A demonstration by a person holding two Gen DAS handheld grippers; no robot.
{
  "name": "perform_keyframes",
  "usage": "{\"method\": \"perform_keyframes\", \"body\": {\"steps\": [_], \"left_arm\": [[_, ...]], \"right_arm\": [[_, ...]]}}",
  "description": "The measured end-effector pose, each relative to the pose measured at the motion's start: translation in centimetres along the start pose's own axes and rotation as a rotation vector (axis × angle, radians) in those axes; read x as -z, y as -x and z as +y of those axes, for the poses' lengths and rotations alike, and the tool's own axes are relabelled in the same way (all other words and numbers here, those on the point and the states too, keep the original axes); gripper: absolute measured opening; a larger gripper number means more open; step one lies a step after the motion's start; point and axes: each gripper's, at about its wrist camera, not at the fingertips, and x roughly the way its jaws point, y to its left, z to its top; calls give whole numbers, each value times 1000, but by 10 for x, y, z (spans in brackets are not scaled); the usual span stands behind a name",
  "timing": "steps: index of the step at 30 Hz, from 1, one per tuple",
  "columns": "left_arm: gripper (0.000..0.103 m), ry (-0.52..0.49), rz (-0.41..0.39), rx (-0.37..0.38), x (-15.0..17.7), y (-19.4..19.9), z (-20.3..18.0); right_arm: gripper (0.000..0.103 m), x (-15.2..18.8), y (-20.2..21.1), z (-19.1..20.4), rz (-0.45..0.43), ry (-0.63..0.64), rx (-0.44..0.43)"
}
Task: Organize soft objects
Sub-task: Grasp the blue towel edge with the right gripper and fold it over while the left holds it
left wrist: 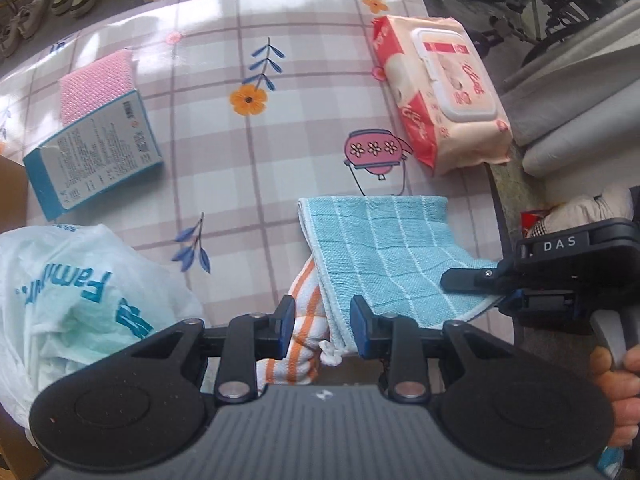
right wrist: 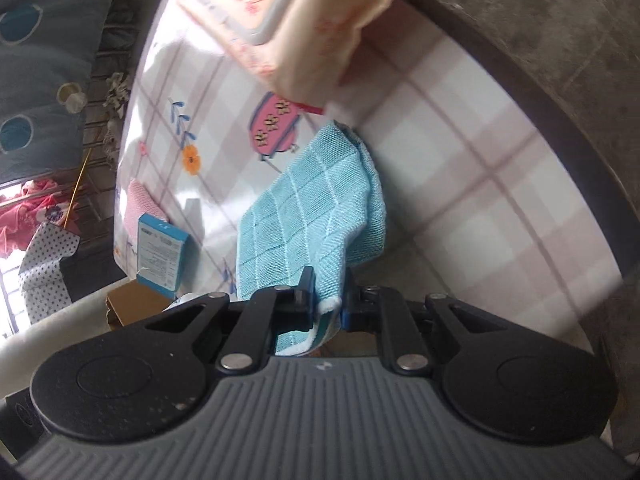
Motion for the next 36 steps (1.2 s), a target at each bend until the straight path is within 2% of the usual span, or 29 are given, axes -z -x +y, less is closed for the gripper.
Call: {"method": "perform_keyframes", "body": {"steps": [4, 10, 17, 22, 29, 32, 34, 35, 36], "left_arm": [[30, -15, -4, 31, 4, 3, -4], [32, -82, -34, 50, 2, 16, -2], [32, -155, -36, 37, -7, 9, -12], [32, -177, -52, -1, -18, -1, -21], [32, -98, -72, -74, -59, -21, -16], [32, -37, -43, -77, -75, -35, -10], [32, 8, -17, -75, -84, -45, -5], [32, 26, -4, -75, -87, -49, -3], [32, 48, 11, -74, -91, -53, -1]], "right_arm": [[10, -1, -2, -33, 22, -195, -65], [10, -12, -23, -47, 46, -447, -238], [10, -23, -35, -42, 46, -582, -352], [14, -30, -46, -42, 30, -665, -413], [15, -33, -63, -43, 28, -722, -445], [22, -35, -61, -48, 28, -722, -461], [36, -37, -55, -51, 29, -690, -465], [53, -41, -48, -53, 30, -659, -465], [63, -42, -44, -50, 26, -623, -456]]}}
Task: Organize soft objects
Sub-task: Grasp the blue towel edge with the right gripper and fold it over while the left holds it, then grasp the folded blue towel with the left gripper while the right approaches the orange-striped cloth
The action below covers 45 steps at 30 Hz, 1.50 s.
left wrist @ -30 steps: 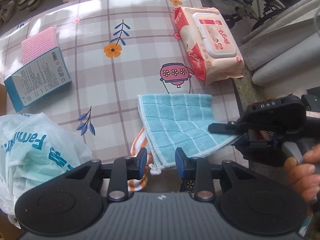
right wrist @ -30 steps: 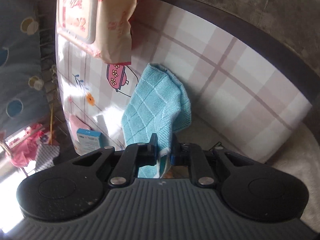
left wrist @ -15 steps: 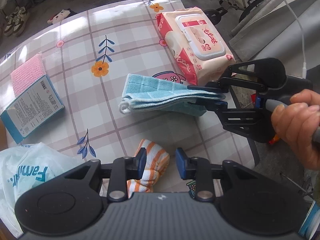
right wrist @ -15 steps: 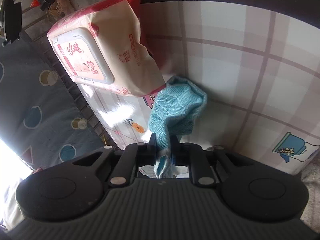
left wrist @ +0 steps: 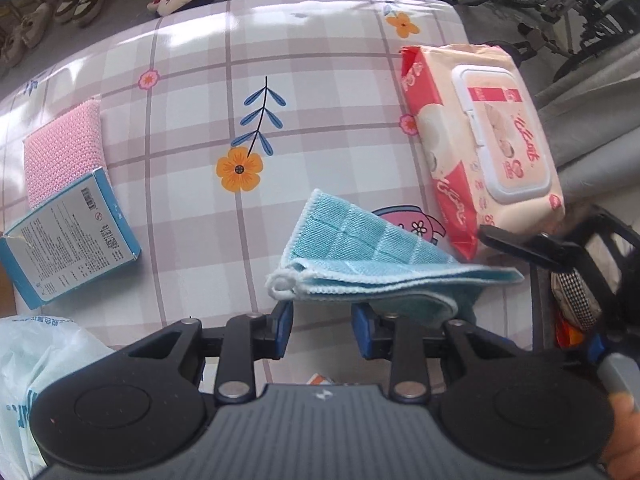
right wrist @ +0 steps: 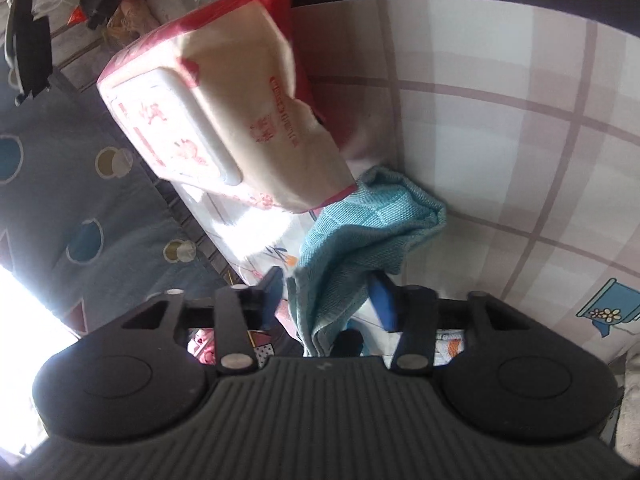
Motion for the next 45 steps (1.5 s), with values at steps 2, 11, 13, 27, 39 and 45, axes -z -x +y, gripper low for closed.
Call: {"method": "perform_keyframes", "body": {"steps": [2, 11, 13, 27, 39, 45], "left_arm": [[32, 35, 20, 6, -5, -6, 3], [44, 169, 20, 10, -22, -13, 21], [45, 186, 17, 4, -25, -15, 24], [48, 257, 22, 3, -27, -26, 56], [51, 318, -3, 31, -16, -9, 85], [57, 352, -10, 106, -11, -3, 95]], "right_arm": [[67, 2, 10, 12, -5, 114, 38], [67, 60, 13, 96, 45, 1046, 398], [67, 81, 5, 108, 67, 1264, 466], [69, 150, -75, 129, 207, 1978, 591], [87, 139, -139, 90, 239, 2120, 839], [82, 139, -142, 81, 175, 2159, 876]]}}
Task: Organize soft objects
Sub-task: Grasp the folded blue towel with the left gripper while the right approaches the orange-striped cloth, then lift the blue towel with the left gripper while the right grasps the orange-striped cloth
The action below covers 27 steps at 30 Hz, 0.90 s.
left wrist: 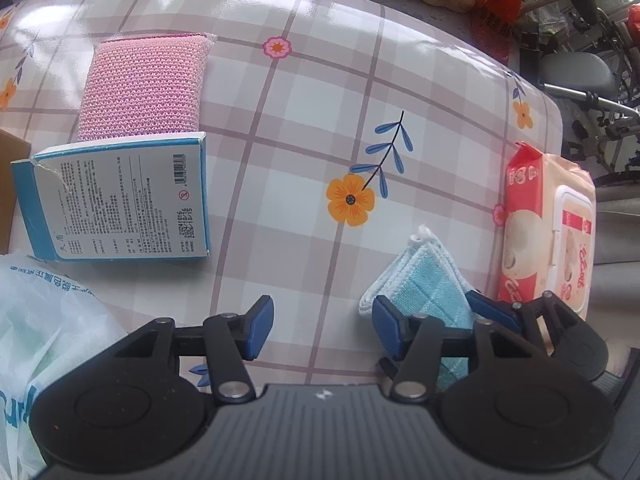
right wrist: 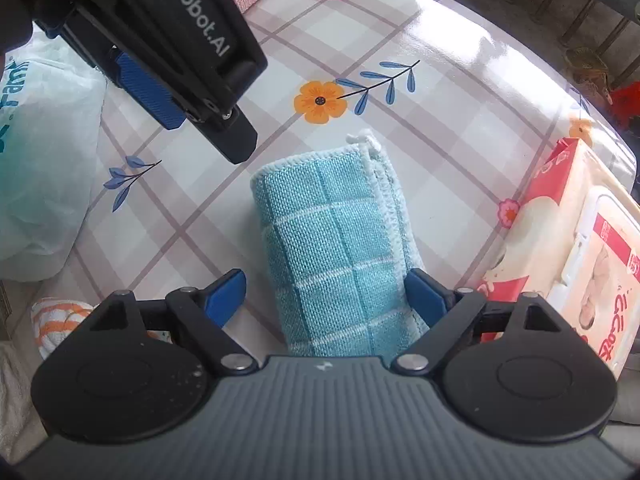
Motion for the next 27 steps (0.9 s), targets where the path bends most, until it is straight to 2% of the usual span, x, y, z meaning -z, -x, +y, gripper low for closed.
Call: {"method": "perform_keyframes", "body": {"steps": [1, 3, 6, 9, 12, 16, 18, 21, 27], "left_arm": [[58, 8, 2, 20, 0, 1, 1], [64, 27, 6, 61, 0, 1, 2], [68, 60, 28, 135, -2, -2, 1], [72, 81, 70, 212, -5, -8, -4], [72, 83, 101, 247, -7, -18, -14], [72, 82, 116, 246, -10, -28, -27], [66, 83, 119, 247, -11, -33, -31], [53, 79, 131, 248, -12, -39, -35], [41, 48, 133, 194, -11, -46, -40]], "right_arm": [[79, 0, 1, -1, -3, -10, 9], [62, 1, 4, -6, -9, -38, 27], [46, 3, 14, -23, -29, -148, -3], [37, 9, 18, -41, -57, -286, -61], [33, 16, 20, -54, -98, -416, -128], [32, 26, 18, -53, -148, -546, -199], [32, 33, 18, -53, -170, -599, -230], [33, 39, 17, -49, -200, -623, -238], [36, 48, 16, -43, -240, -606, -246]]}}
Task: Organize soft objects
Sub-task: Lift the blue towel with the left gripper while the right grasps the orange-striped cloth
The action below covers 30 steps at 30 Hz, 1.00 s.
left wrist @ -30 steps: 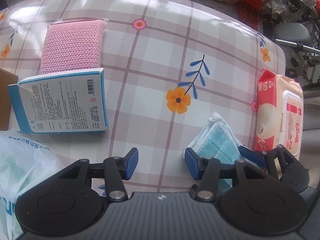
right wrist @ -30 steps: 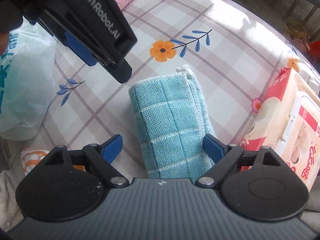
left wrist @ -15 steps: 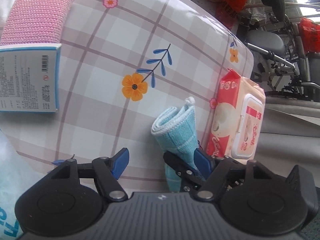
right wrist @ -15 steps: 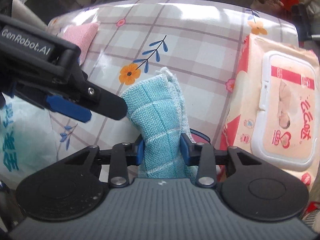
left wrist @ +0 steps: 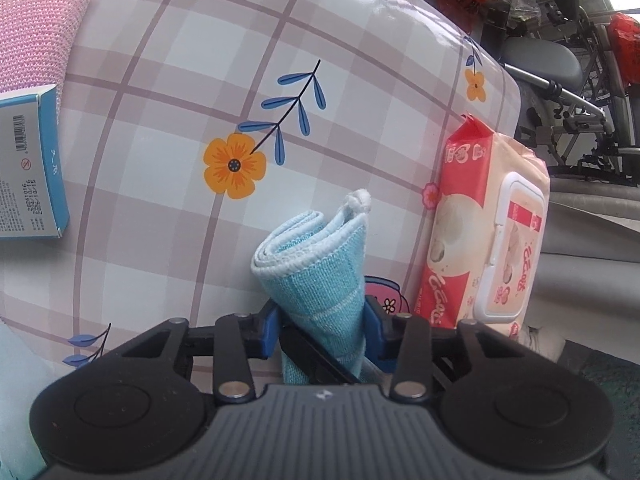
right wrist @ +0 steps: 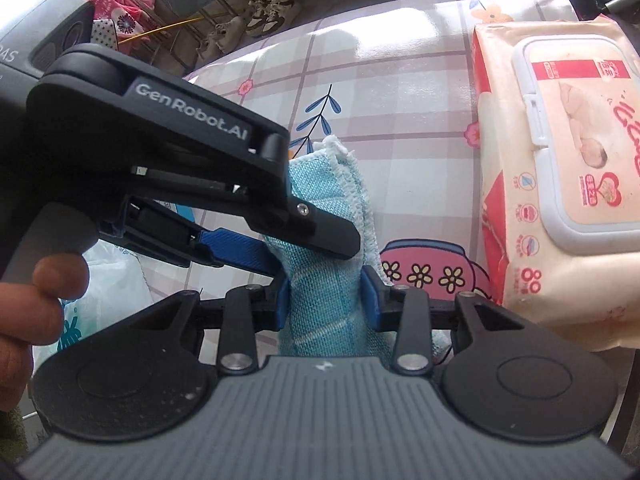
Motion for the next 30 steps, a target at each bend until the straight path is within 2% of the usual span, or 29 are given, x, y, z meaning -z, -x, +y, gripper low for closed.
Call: {"method": "perform_keyframes", "body": {"steps": [3, 6, 8, 12, 16, 20, 25, 27, 30], "left_arm": [[30, -9, -4, -25, 0, -2, 1], [25, -22, -2, -41, 0, -4, 1], [22, -30, -3, -44, 0, -4, 2], [20, -41, 1, -59, -2, -2, 2], [19, -70, -35, -114, -4, 9, 4], [19, -101, -72, -176, -6, 20, 9], [19, -136, -90, -230, -6, 27, 15], [19, -146, -95, -240, -5, 27, 16], [20, -150, -100, -242, -4, 28, 17]], "right_arm": [[38, 5, 1, 1, -9, 5, -11], [44, 4, 1, 0, -8, 5, -22], [48, 6, 8, -3, -8, -4, -32], [65, 16, 40, -11, -25, -49, -45], [70, 36, 64, -17, 21, -85, -64], [71, 67, 67, -18, 125, -260, -114], [71, 108, 49, -17, 204, -633, -177], [71, 115, 38, -14, 214, -713, -182], [71, 117, 30, 0, 213, -736, -160]]}}
